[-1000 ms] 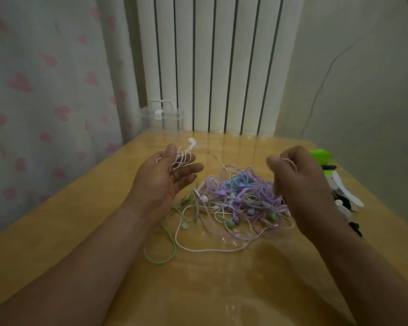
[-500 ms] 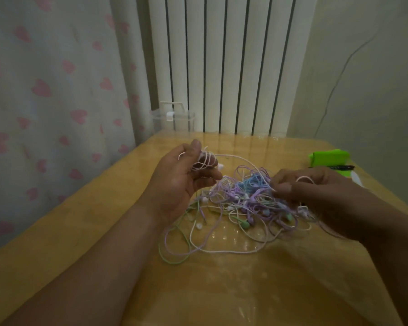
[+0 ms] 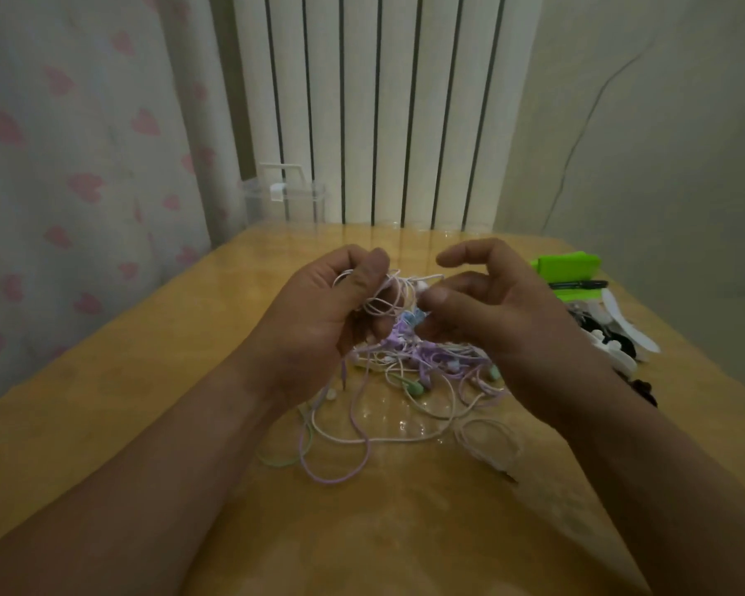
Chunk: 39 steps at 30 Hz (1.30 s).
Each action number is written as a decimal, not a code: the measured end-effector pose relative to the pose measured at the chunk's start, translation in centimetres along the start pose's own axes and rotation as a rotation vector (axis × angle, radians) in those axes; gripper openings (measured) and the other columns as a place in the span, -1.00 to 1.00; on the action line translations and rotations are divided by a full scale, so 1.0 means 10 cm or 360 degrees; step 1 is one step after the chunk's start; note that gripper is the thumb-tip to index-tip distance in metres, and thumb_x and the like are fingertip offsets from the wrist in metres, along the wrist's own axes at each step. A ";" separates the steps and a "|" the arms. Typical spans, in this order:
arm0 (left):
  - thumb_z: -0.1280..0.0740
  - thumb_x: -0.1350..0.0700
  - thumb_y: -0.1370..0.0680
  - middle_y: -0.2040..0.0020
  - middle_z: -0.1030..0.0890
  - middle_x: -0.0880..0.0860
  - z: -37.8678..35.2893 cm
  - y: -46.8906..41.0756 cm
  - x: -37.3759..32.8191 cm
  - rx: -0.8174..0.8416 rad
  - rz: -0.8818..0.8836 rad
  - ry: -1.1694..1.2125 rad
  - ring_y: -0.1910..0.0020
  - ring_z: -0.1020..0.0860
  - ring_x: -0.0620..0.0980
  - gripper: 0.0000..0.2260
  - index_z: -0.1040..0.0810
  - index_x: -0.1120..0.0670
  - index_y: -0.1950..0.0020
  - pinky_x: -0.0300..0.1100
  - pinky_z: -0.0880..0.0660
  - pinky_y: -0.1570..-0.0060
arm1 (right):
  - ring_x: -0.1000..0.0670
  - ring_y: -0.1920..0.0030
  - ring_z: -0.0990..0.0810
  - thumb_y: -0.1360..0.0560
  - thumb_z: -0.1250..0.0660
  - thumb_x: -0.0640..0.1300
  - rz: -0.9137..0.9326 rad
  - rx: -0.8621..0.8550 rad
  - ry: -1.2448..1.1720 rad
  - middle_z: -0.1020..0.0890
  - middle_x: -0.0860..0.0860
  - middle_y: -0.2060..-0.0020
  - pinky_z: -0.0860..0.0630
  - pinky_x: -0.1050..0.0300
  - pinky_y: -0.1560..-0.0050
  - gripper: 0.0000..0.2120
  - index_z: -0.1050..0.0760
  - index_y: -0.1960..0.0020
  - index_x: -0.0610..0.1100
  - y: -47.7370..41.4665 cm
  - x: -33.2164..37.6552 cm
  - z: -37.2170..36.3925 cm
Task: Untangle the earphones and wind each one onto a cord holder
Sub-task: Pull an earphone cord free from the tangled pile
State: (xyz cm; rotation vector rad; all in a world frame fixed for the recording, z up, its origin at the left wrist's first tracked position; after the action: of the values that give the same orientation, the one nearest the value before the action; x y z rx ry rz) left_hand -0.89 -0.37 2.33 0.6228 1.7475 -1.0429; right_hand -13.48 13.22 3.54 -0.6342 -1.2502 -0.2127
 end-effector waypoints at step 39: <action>-0.19 0.30 -0.67 0.11 -0.64 0.19 0.01 0.01 0.02 0.0335 0.0239 -0.0020 0.32 -0.59 0.06 -0.77 -0.62 0.21 -0.18 -0.18 -0.49 0.47 | 0.08 0.50 -0.15 -0.65 -0.20 -0.15 -0.0072 -0.0330 -0.1025 -0.34 0.06 0.48 -0.09 0.21 0.49 -0.71 -0.29 0.25 -0.05 -0.08 0.05 0.23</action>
State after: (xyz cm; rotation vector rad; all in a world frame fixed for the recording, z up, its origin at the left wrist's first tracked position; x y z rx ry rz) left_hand -0.78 -0.41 2.11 0.8639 1.5656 -1.1304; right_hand -15.58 13.96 4.61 -0.8939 -1.8786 -0.1820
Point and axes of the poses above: each hand's wrist, its own y-axis away from the middle knuckle, its own z-axis out of the back of the hand, x = y × z, the point moved 3 cm from there along -y, towards the middle knuckle
